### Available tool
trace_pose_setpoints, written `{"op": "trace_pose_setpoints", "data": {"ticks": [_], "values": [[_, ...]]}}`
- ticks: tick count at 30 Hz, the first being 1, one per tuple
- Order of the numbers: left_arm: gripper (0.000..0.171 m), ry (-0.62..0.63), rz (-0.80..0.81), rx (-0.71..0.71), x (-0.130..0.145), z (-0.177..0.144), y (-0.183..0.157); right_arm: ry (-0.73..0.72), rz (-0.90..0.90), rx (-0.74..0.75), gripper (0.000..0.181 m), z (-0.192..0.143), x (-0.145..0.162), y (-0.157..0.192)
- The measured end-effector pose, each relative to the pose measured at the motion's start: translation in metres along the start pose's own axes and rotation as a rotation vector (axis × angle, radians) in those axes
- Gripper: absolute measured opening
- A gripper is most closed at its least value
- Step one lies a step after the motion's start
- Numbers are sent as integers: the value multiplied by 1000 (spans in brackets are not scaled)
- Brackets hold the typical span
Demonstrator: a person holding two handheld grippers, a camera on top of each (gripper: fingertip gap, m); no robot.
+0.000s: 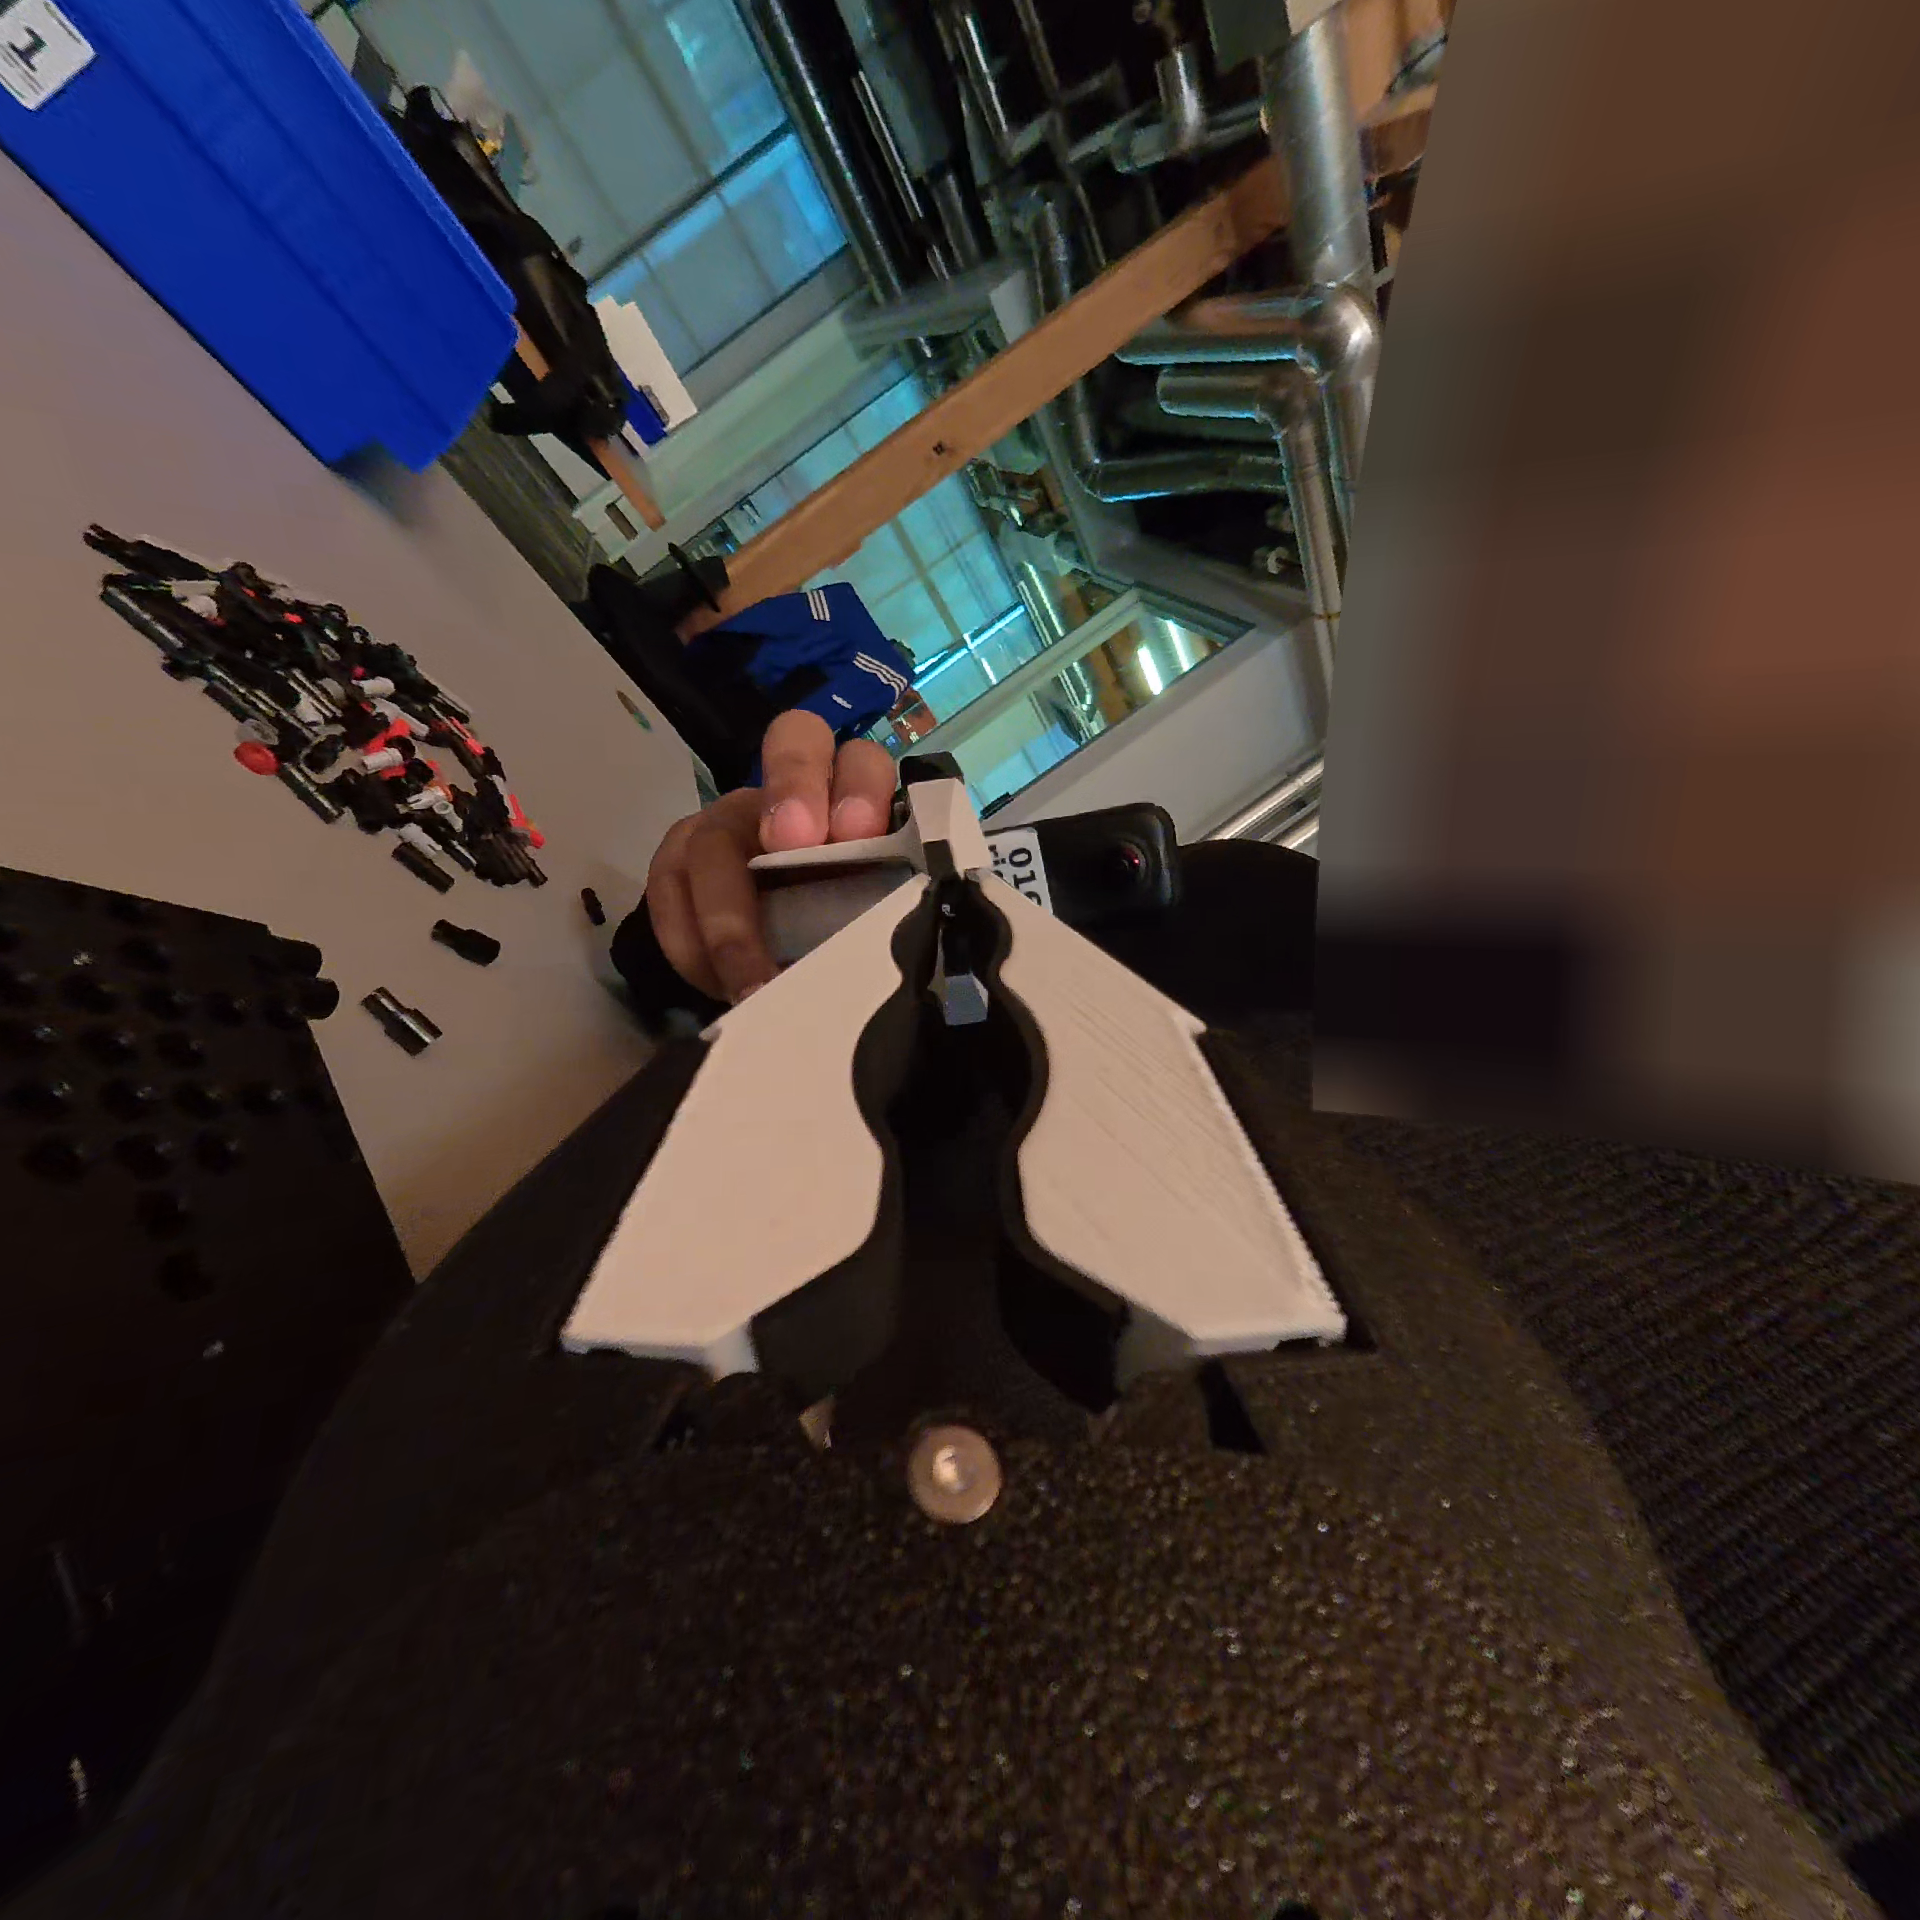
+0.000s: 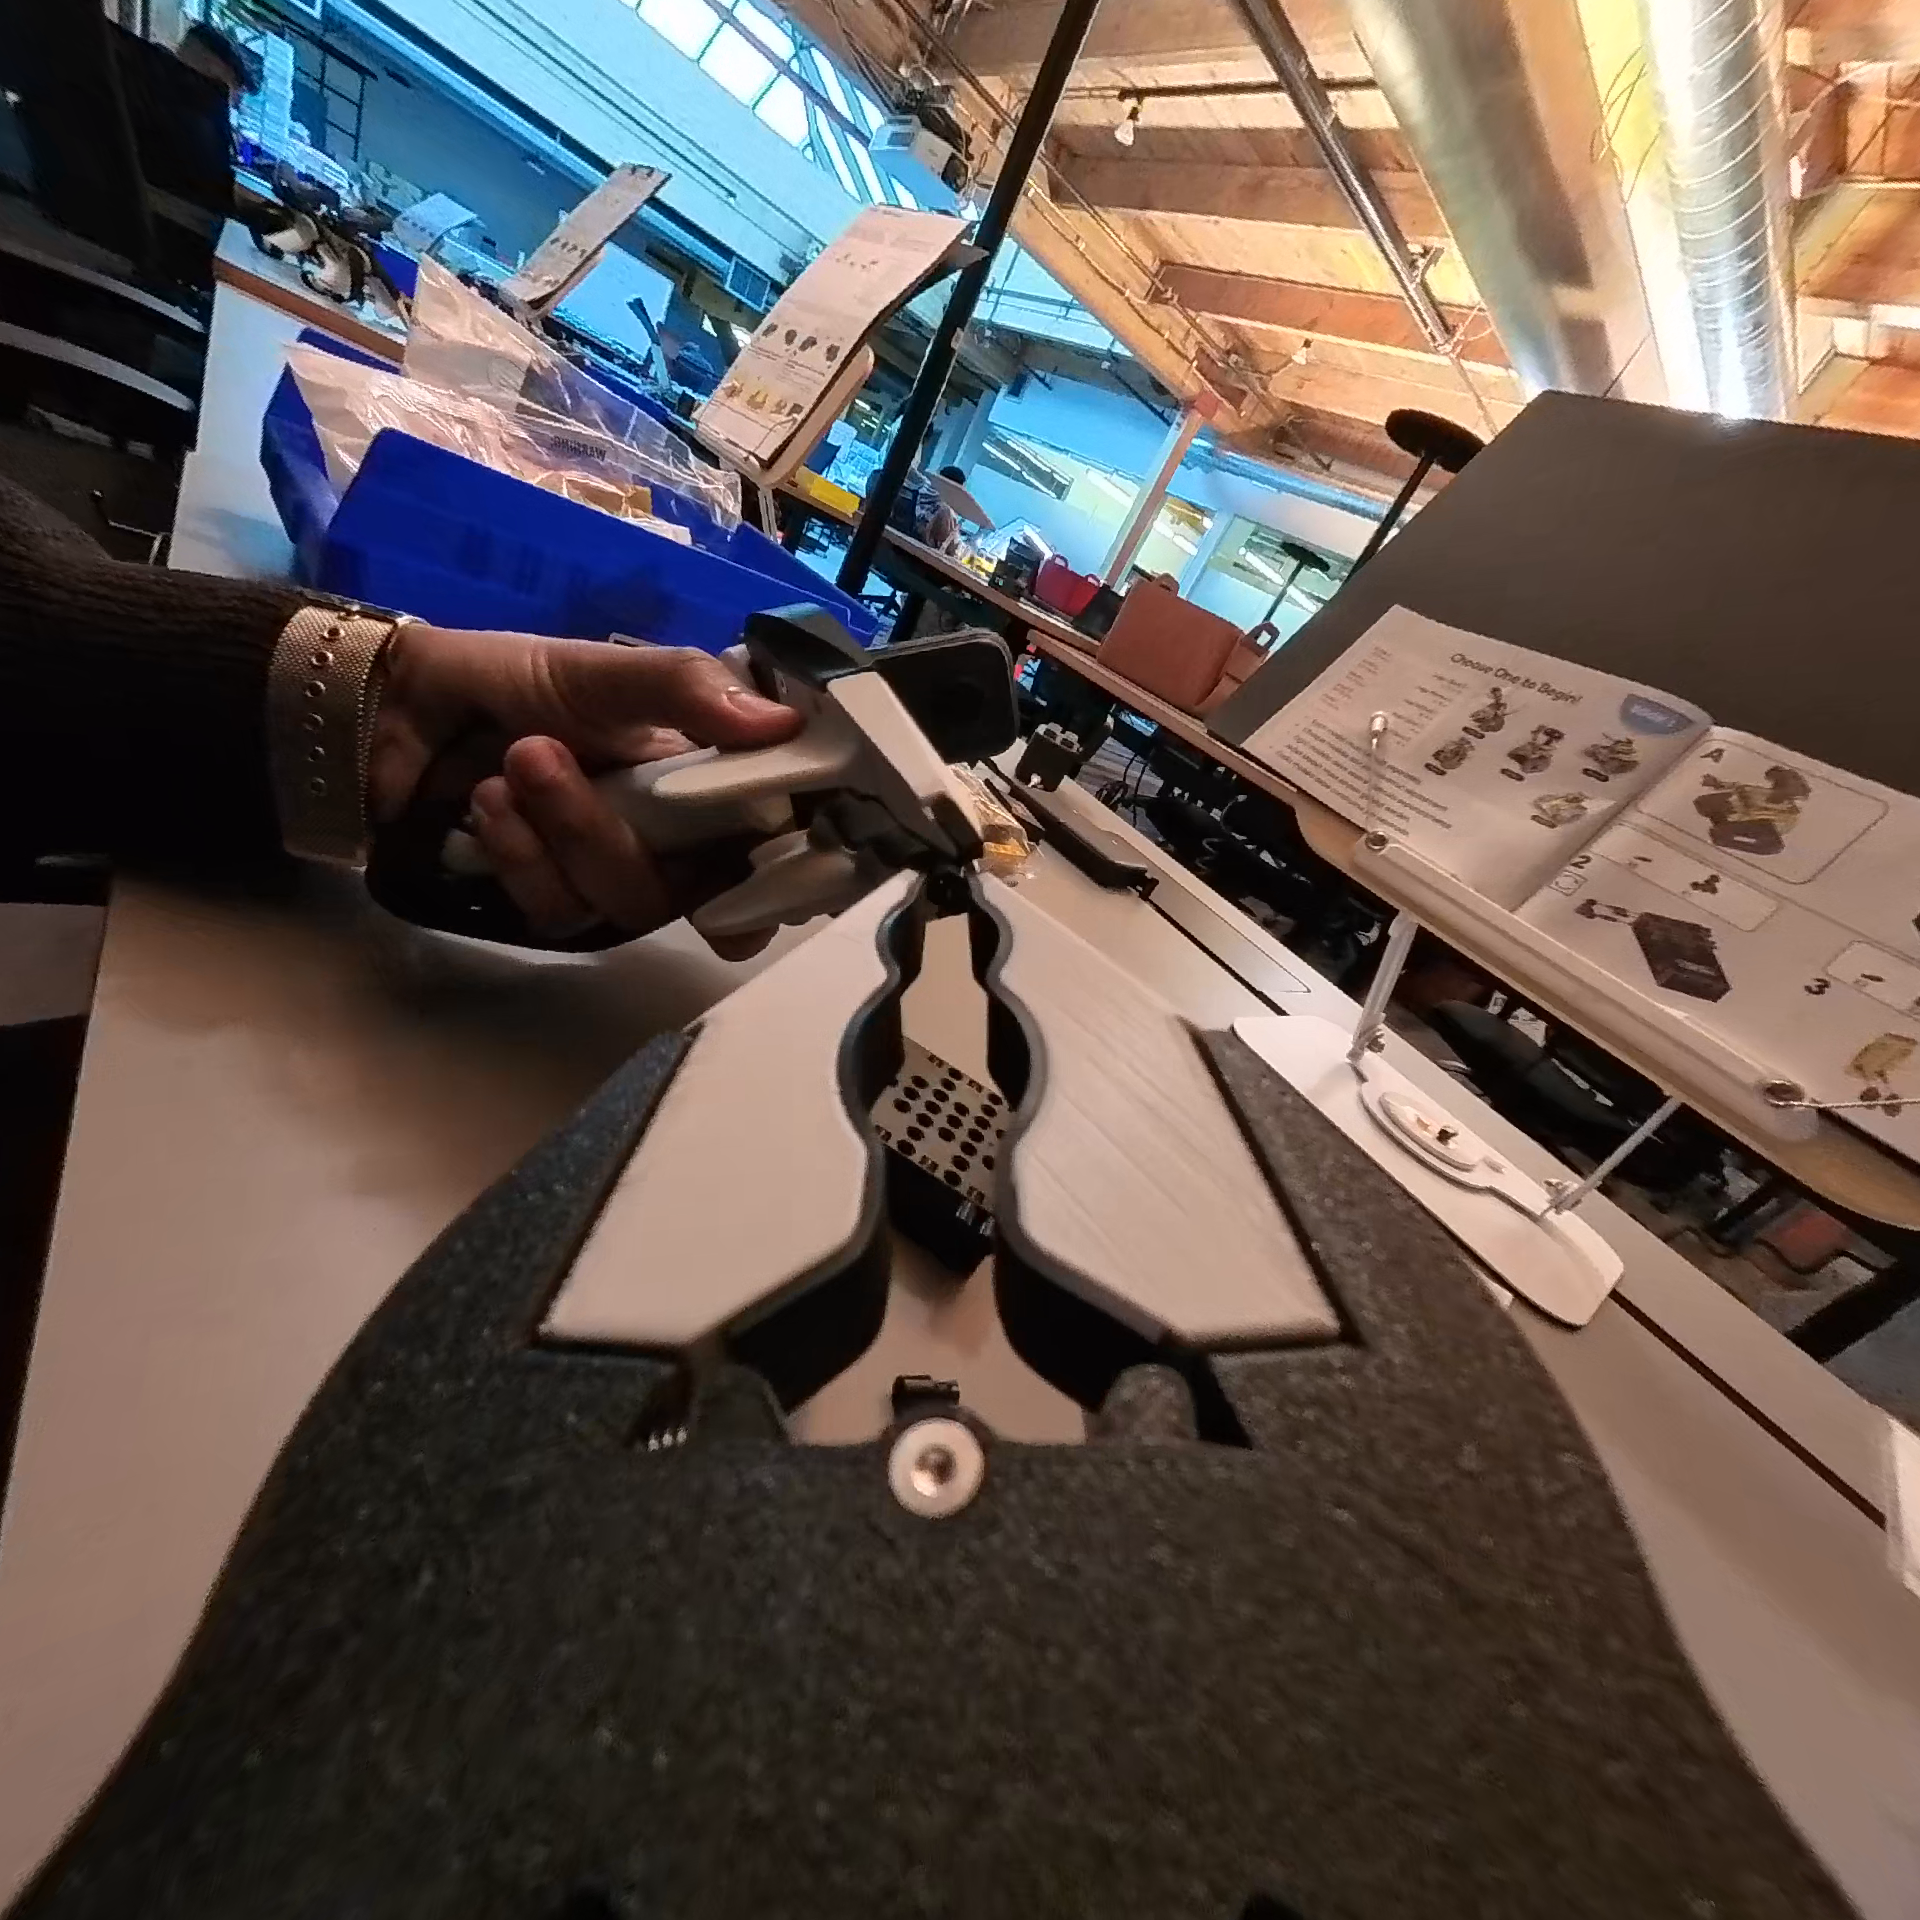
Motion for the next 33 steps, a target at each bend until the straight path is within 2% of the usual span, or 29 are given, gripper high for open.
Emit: {"op": "trace_pose_setpoints", "data": {"ticks": [15,19,21,23,25,28,30,33], "values": [[3,2,9,-12,0,0,0,-11,18,-20,7,-1,0,-1],[4,-20,47,-71,-1,0,-1,25,83,-66,6,1,2,-7],[8,-51,93,-152,-4,-3,-1,41,135,-76,6,1,4,-11],[24,-84,162,-242,-7,-7,-6,55,181,-47,6,0,6,-18],[27,-100,242,-357,-9,-10,-11,81,251,-13,7,-1,10,-26],[34,-67,406,-716,-10,-10,-11,111,359,21,6,-3,17,-37],[42,2,511,-943,-8,-6,-8,122,417,35,6,-3,21,-42],[57,83,584,-1101,-4,1,-1,129,467,38,7,-4,25,-45]]}}
Point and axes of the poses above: each gripper's, where its closed fingertips meet, z out along the fingers, x out of its underside, y = z × x across the jaws, the point moved 10 cm from there along -z, back along the fingers, and after that the axes turned 6 degrees about -z, right-handed, at the moved point
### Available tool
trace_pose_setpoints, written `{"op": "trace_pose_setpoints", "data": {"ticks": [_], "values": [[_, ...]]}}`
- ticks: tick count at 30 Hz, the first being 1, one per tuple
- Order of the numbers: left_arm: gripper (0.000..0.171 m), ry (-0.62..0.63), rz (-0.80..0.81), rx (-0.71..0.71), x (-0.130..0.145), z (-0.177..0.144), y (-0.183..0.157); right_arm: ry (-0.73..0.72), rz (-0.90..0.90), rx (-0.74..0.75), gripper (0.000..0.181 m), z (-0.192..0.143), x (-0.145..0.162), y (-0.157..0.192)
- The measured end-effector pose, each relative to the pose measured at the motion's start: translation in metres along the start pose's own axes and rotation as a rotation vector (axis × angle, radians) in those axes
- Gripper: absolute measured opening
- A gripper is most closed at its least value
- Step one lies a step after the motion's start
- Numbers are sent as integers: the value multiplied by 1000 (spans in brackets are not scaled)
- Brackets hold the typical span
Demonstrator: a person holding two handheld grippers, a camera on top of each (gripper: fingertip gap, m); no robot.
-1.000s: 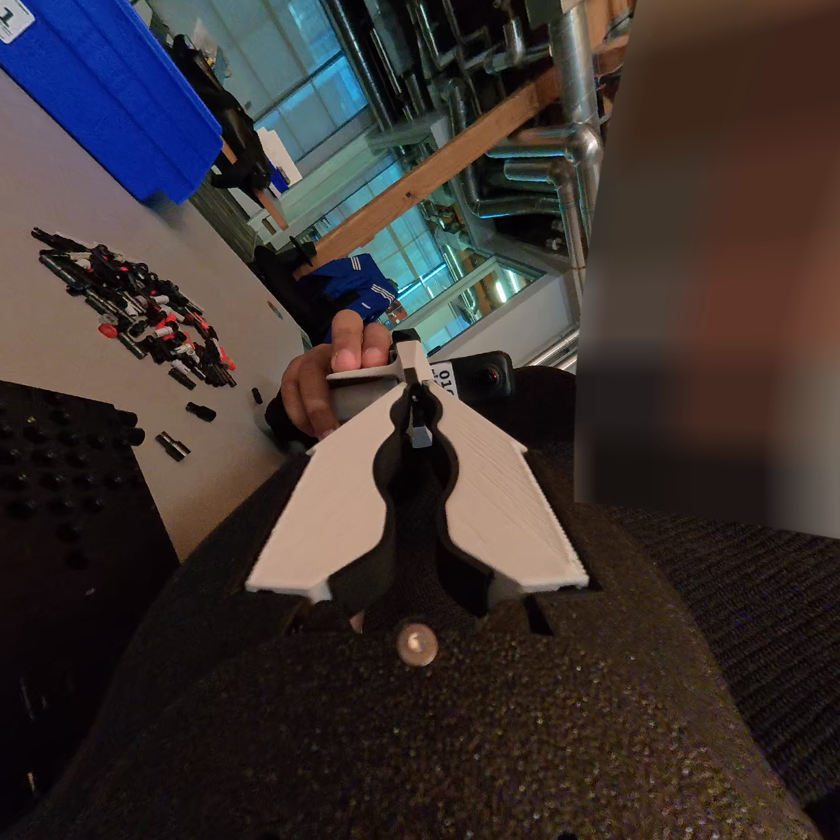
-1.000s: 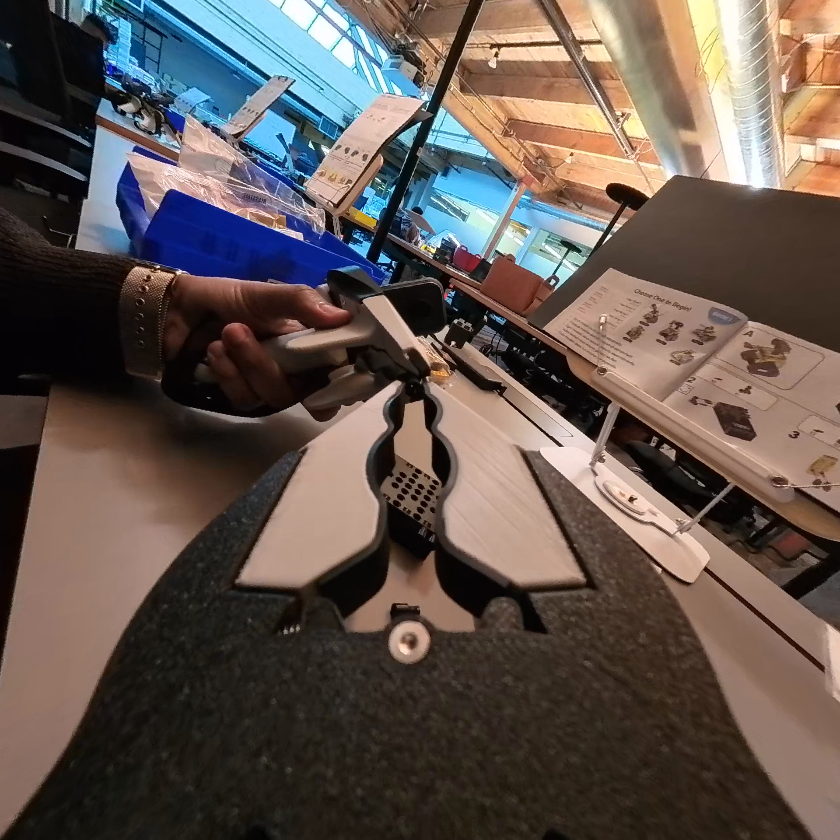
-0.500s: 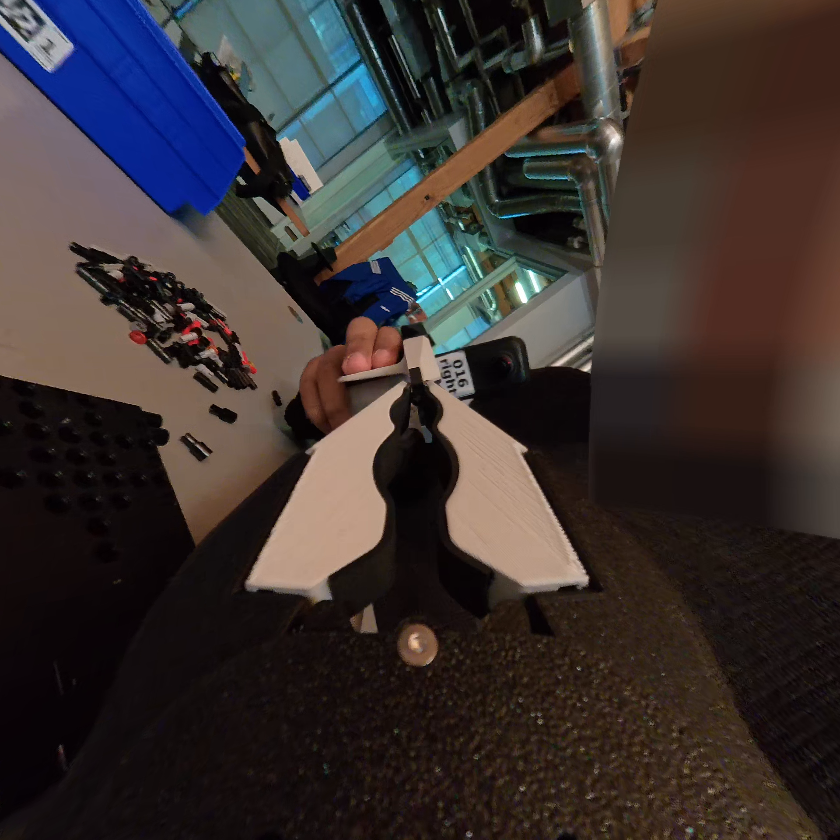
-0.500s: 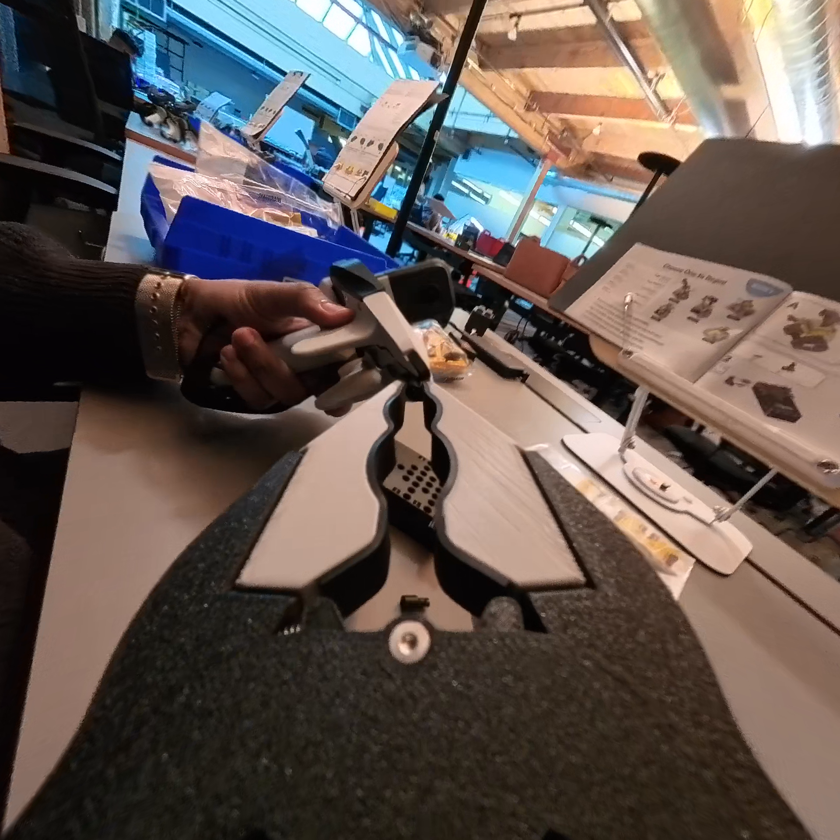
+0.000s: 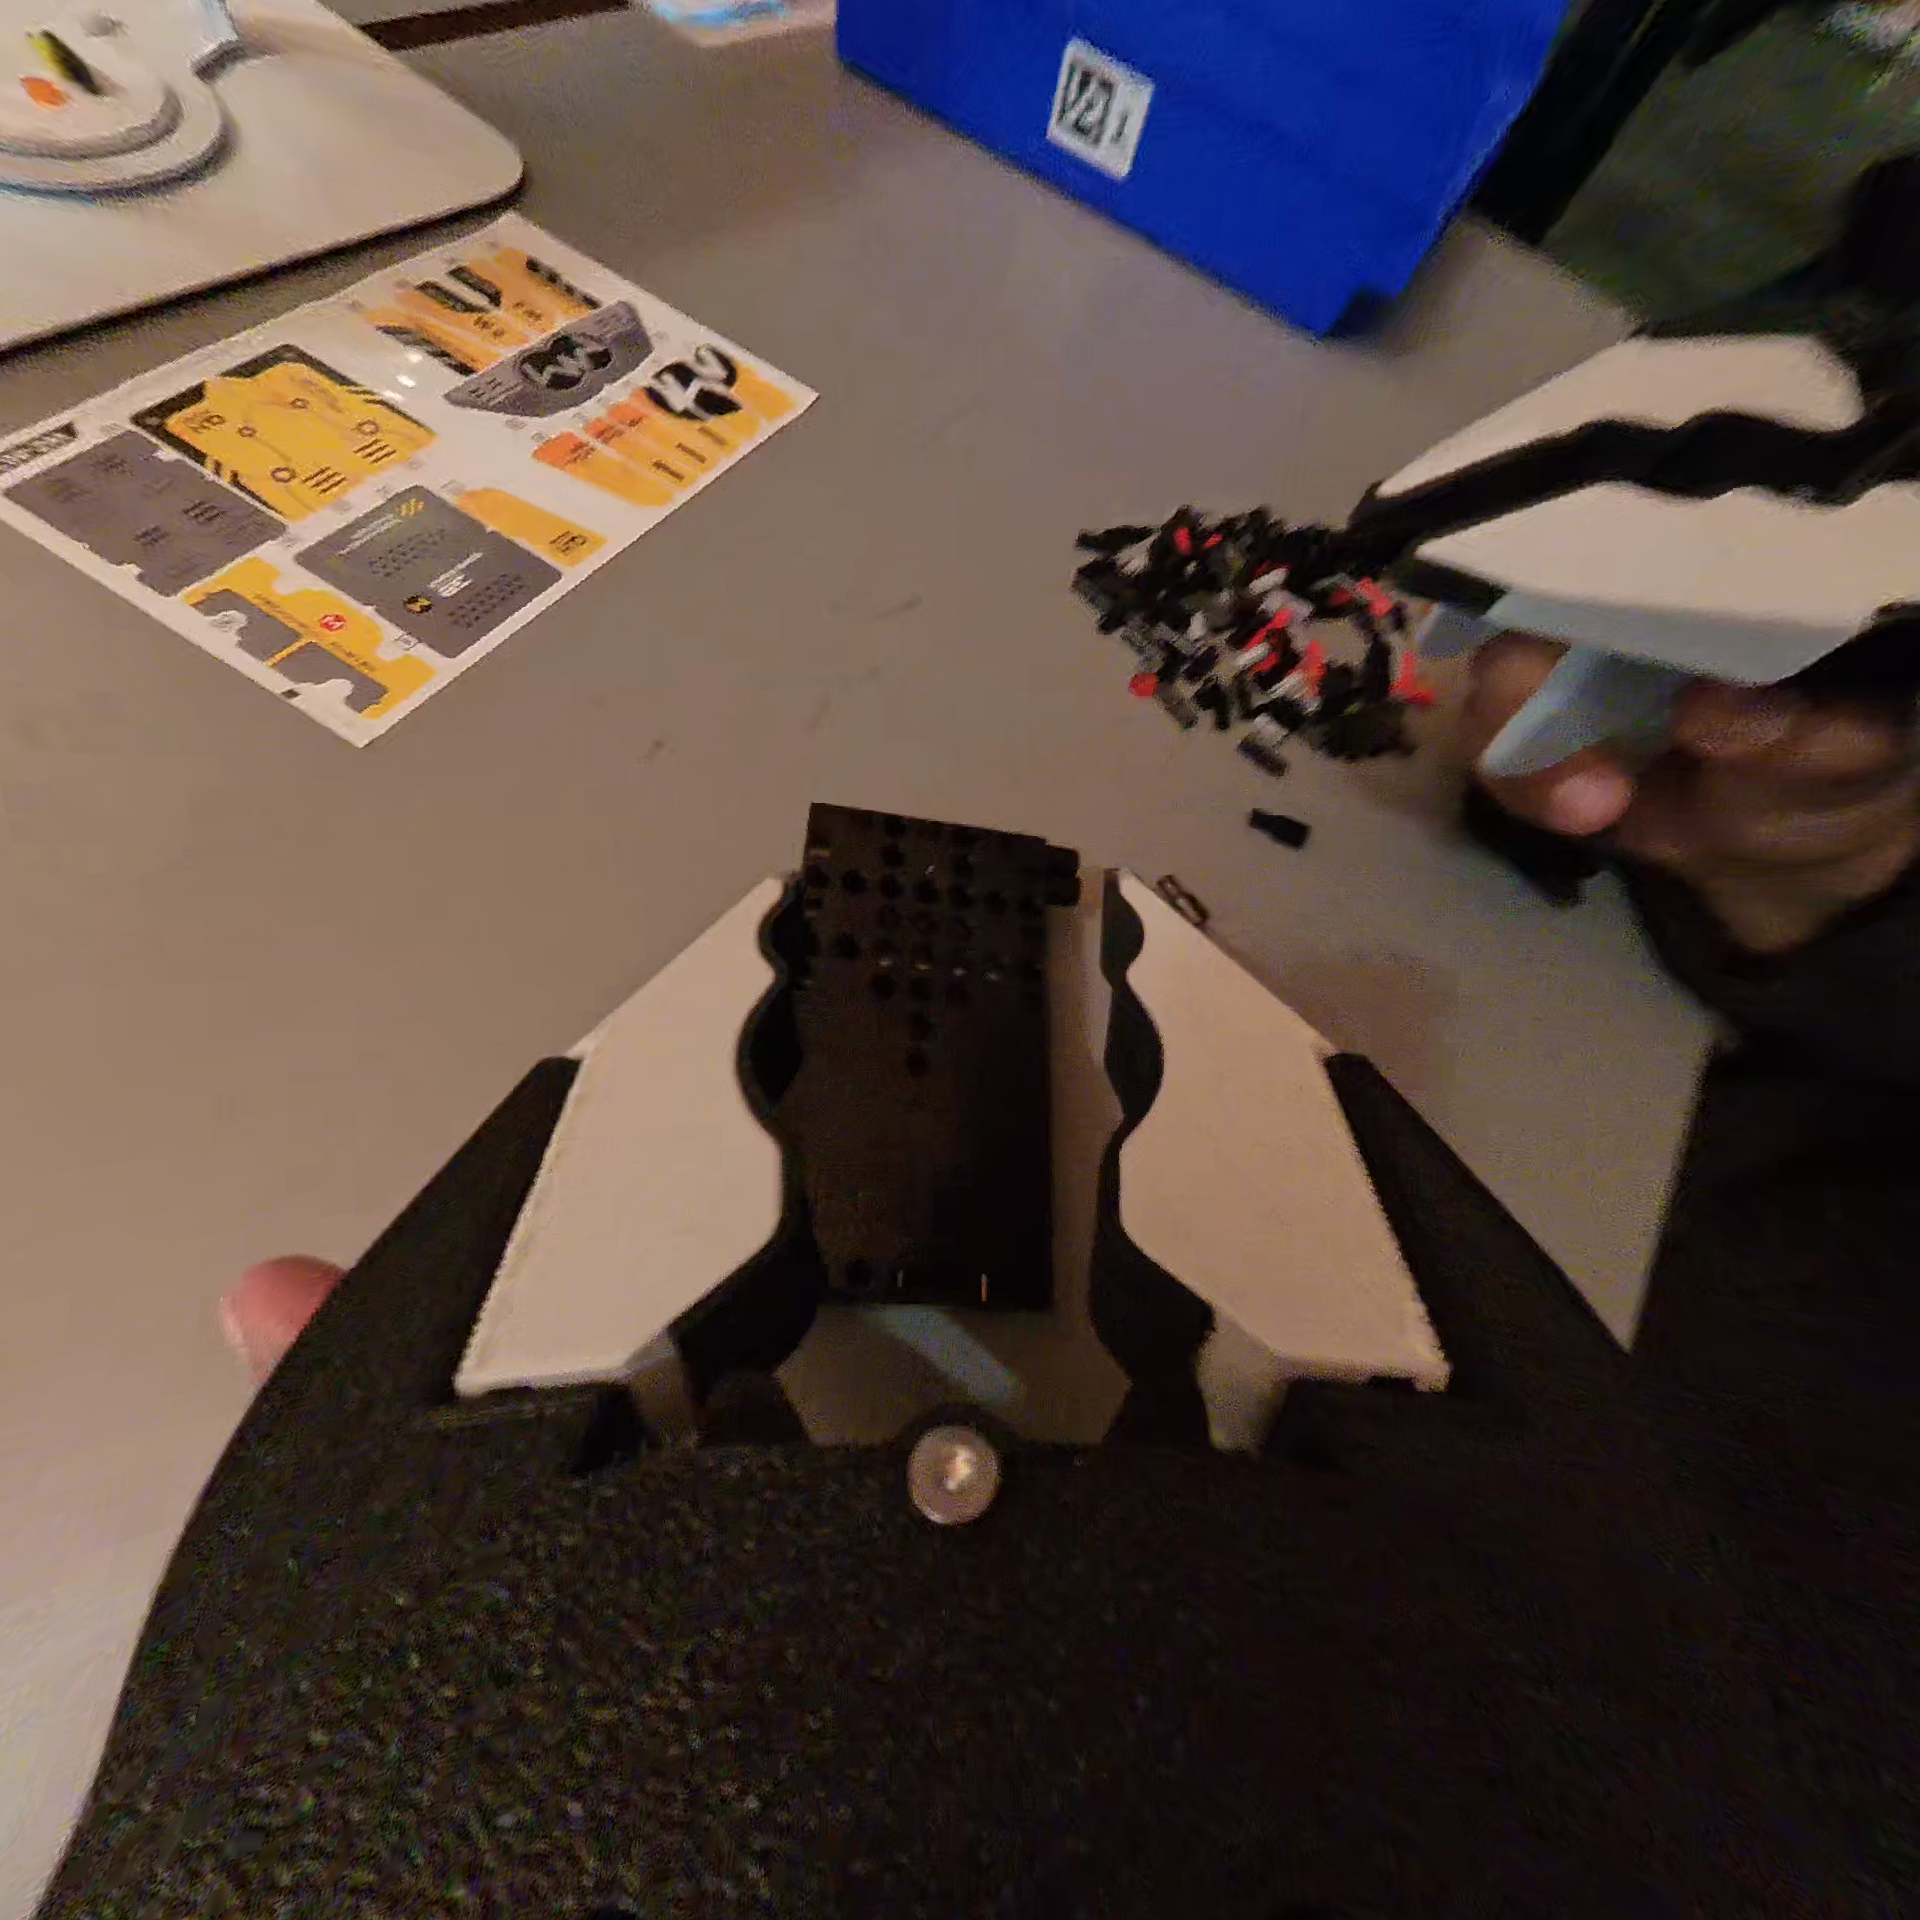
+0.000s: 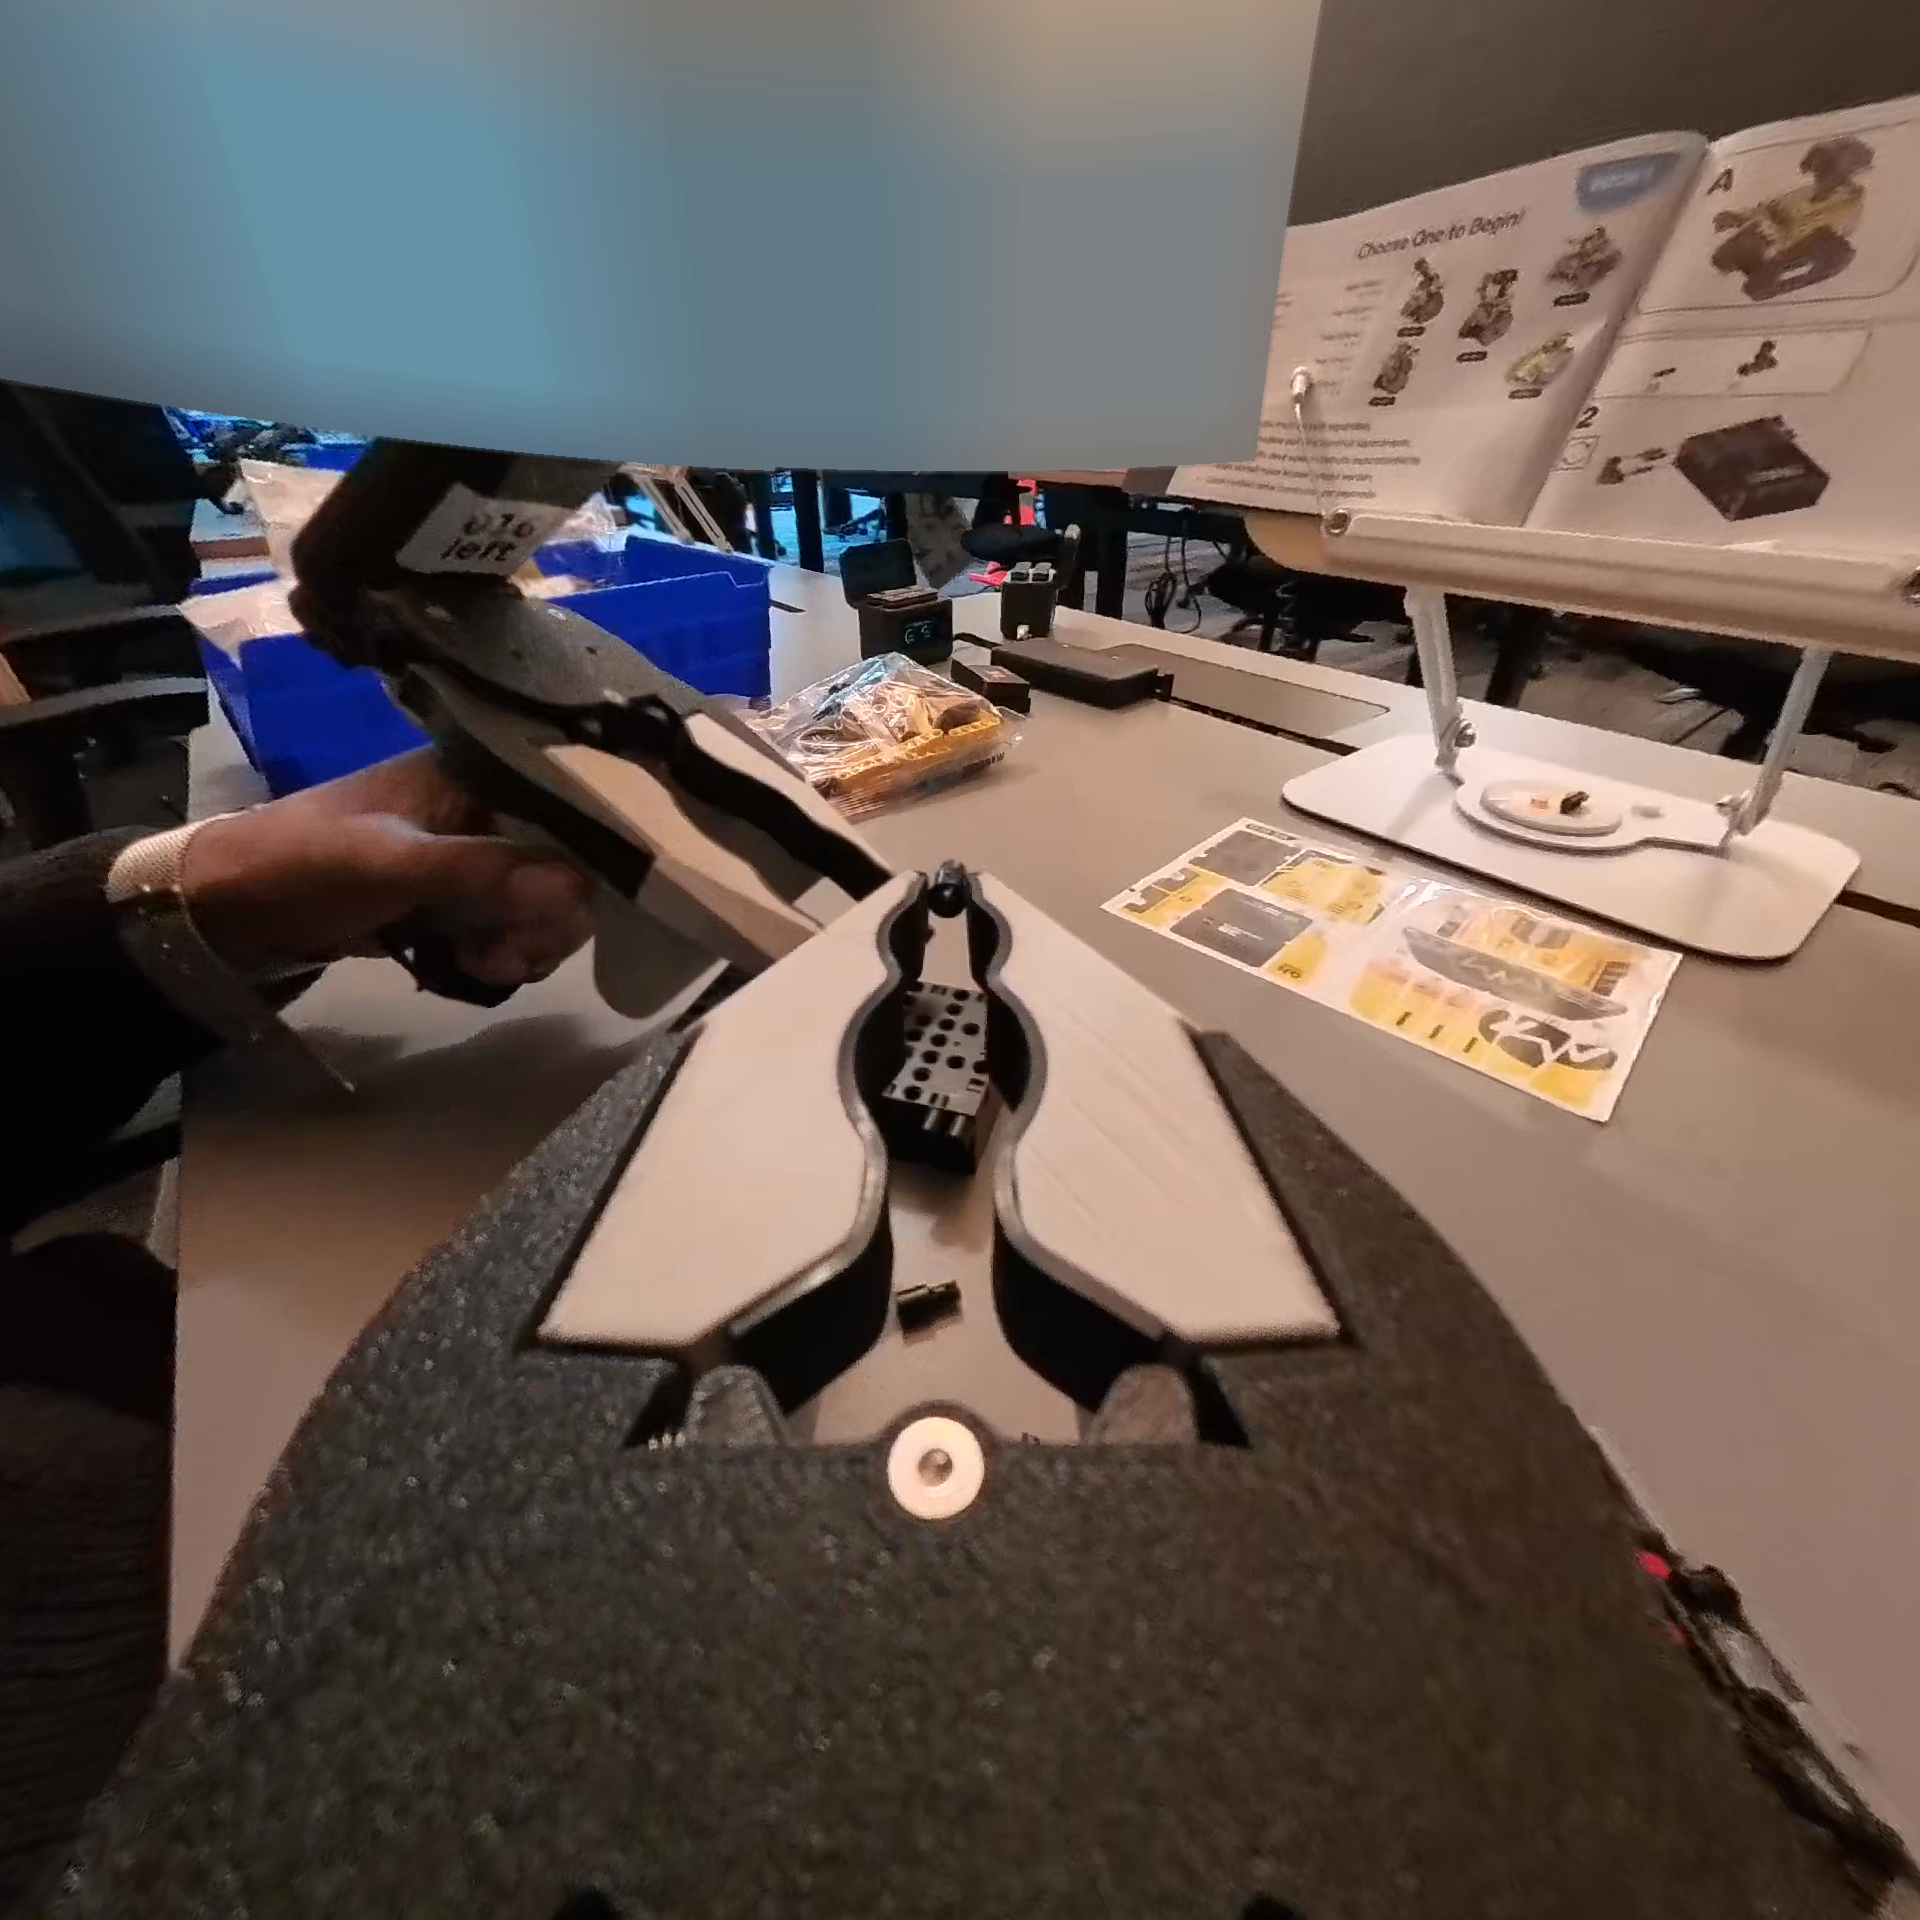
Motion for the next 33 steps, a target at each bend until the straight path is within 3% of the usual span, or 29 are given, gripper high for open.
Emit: {"op": "trace_pose_setpoints", "data": {"ticks": [5,14,19,22,26,28,33], "values": [[63,98,79,-144,8,11,3,21,-31,11,7,2,2,2],[74,117,86,-81,10,15,-3,26,-28,23,7,2,3,1],[78,174,115,-135,17,23,0,32,-37,22,7,3,4,3],[78,197,168,-184,20,26,1,32,-43,25,7,4,4,3],[77,199,166,-174,20,26,1,31,-45,30,7,4,4,3],[66,201,174,-146,20,26,-1,30,-45,35,7,3,4,2],[66,188,204,-147,21,25,-2,46,-44,55,7,4,6,1]]}}
Point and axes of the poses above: each gripper's, where its closed fingertips meet, z out along the fingers, x out of its underside, y = z × x across the jaws, the point moved 10 cm from there along -z, back along the fingers, and after that the axes turned 6 degrees about -z, right-handed, at the moved point
